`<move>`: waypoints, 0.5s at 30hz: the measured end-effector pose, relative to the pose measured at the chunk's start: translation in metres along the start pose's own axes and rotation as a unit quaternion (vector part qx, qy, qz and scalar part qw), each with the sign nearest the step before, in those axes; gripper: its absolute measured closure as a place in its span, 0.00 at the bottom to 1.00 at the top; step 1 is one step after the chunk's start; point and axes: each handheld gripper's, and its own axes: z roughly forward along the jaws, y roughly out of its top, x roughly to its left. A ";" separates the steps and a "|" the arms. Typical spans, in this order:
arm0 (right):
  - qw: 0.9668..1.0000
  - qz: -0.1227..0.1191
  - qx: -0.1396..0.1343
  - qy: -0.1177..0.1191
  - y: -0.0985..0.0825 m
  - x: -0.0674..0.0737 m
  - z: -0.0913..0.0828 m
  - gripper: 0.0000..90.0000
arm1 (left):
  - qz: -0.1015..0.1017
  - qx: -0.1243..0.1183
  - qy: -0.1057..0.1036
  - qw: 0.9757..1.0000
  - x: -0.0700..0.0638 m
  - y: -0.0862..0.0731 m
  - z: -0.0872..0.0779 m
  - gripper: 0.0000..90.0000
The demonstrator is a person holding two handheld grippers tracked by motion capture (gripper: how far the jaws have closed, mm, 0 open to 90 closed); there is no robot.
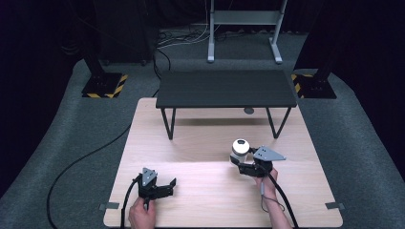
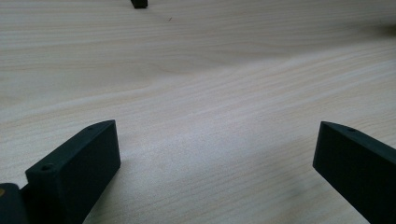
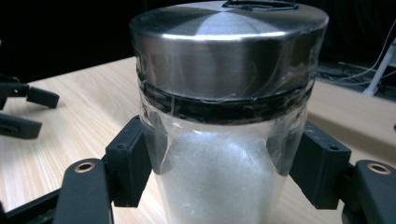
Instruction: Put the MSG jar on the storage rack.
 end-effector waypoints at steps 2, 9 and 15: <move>1.000 -0.004 -0.006 0.004 0.006 -0.001 0.000 0.33 | 0.001 0.000 0.000 1.000 0.000 0.000 0.000 0.01; 1.000 -0.012 -0.006 0.004 0.033 -0.002 0.000 0.33 | 0.001 0.000 0.000 1.000 0.000 0.000 0.000 0.01; 1.000 -0.021 -0.002 0.007 0.059 -0.003 0.001 0.33 | 0.000 0.000 0.000 1.000 0.000 0.000 0.000 0.01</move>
